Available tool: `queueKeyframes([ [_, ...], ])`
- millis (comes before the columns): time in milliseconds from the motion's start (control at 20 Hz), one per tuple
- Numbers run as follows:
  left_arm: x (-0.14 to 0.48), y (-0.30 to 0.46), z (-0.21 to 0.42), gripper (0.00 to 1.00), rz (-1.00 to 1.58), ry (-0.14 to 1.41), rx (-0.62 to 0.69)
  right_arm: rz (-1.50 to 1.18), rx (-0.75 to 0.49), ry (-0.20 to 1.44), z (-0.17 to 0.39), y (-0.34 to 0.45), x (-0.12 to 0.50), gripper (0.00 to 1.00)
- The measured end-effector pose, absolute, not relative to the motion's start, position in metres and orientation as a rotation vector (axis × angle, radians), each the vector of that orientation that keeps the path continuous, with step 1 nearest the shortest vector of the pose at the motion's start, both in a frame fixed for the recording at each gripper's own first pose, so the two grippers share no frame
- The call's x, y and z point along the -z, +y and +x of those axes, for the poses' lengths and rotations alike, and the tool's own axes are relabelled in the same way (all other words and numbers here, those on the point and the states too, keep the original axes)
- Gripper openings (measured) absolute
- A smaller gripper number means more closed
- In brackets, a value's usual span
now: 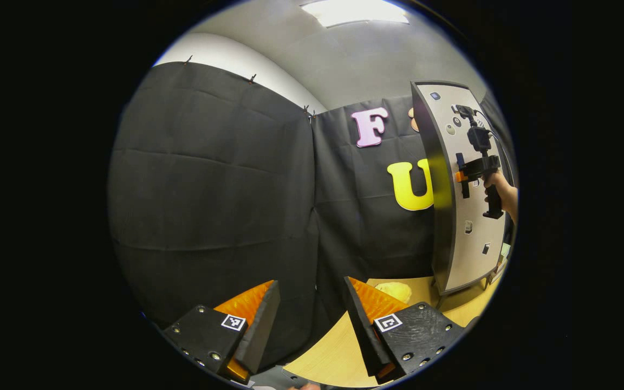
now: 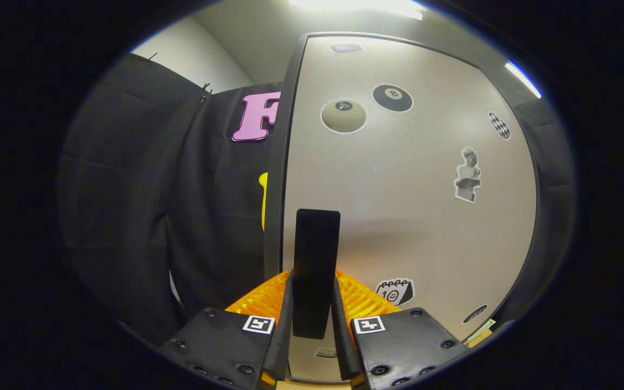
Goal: Open the cabinet door with the right hand, grasp the bottle in the cabinet with the left hand and place it on the coaster, then close the cabinet door with the right hand.
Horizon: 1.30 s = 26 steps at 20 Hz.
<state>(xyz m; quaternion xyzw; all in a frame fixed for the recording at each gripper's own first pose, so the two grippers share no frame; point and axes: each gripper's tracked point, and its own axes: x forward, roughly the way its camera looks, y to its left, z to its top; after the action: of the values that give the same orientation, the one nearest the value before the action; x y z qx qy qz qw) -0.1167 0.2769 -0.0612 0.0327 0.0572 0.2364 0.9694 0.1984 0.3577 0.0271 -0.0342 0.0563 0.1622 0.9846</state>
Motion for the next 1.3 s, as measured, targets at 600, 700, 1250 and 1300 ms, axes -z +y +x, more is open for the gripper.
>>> queueKeyframes([
  [600,0.049,0.232,-0.085,0.68,0.053,0.060,-0.367,-0.040,-0.502,0.214,0.166,0.344,-0.030,0.17],
  [700,0.048,0.219,-0.077,0.68,0.050,0.053,-0.332,-0.033,-0.521,0.216,0.162,0.339,-0.030,0.17],
  [1250,0.043,0.144,-0.031,0.68,0.025,0.022,-0.122,-0.004,-0.556,0.223,0.158,0.328,-0.030,0.17],
  [1300,0.042,0.137,-0.028,0.68,0.023,0.019,-0.103,-0.005,-0.555,0.224,0.161,0.329,-0.030,0.17],
])
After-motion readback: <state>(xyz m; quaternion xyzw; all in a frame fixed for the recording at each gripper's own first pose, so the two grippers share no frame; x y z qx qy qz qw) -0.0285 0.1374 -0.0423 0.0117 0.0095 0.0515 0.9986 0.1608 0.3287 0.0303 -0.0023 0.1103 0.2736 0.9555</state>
